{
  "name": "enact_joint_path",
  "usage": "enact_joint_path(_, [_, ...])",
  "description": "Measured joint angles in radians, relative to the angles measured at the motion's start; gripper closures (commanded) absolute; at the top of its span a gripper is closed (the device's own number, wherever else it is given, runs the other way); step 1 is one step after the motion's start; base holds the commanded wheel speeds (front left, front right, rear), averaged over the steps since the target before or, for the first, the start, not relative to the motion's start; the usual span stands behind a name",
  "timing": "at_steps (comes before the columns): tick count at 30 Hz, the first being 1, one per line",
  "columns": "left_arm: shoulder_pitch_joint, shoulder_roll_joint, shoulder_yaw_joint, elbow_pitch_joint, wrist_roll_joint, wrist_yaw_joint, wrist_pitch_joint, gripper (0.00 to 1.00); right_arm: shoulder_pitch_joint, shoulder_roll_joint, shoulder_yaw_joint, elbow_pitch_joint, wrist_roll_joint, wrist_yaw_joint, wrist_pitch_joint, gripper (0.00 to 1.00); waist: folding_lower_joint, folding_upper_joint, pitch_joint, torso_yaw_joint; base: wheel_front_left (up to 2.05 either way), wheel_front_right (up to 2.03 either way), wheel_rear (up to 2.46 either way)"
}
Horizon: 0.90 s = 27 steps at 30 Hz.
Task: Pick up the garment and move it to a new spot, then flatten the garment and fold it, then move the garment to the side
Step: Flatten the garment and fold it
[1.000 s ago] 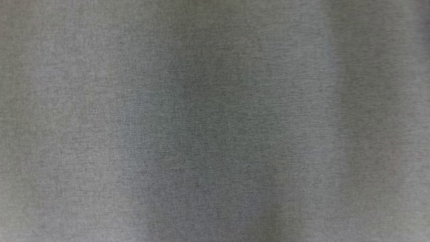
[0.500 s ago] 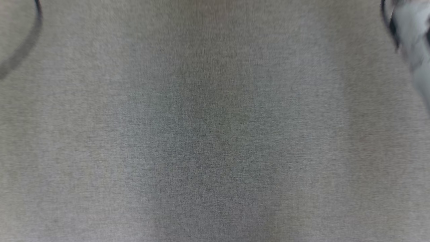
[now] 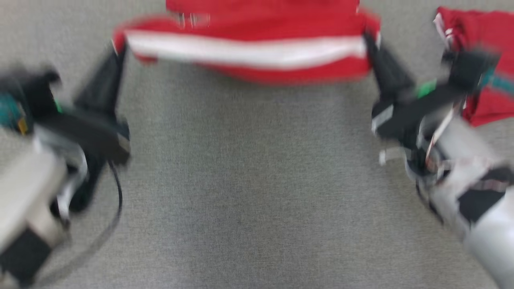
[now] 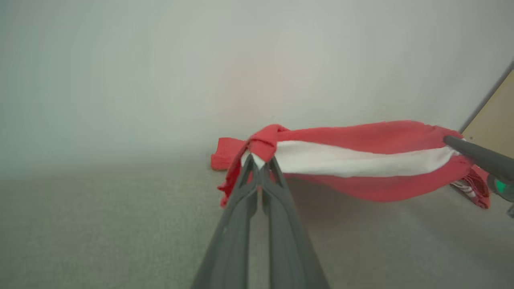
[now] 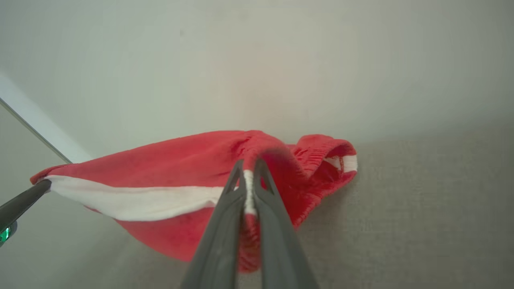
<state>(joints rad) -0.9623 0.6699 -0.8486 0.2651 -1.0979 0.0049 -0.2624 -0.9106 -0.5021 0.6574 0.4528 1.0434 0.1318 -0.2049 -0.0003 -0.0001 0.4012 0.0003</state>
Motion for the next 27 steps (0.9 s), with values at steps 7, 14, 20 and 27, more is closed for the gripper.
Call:
enact_joint_path(7, [0.341,0.036,0.114,-0.145,0.043,0.052,0.000,1.00,0.271,-0.046,-0.010,-0.117,0.003,0.000,-0.016,1.00,-0.0001,0.0000,-0.080,-0.015,0.00,0.00,0.00])
enact_joint_path(14, [0.619,-0.007,0.186,-0.199,0.079,0.074,0.000,1.00,0.505,-0.035,-0.056,-0.191,-0.003,0.000,-0.023,1.00,0.0000,0.0000,-0.144,-0.037,0.00,0.00,0.00])
enact_joint_path(20, [0.789,-0.054,0.231,-0.156,0.132,0.054,0.000,1.00,0.697,-0.013,-0.094,-0.237,-0.040,0.000,-0.002,1.00,0.0001,-0.0001,-0.191,-0.044,0.00,0.00,0.00])
enact_joint_path(27, [0.918,-0.105,0.308,-0.142,0.163,0.021,0.000,1.00,0.917,0.001,-0.166,-0.328,-0.086,0.000,0.049,1.00,0.0002,-0.0001,-0.242,-0.034,0.00,0.00,0.00])
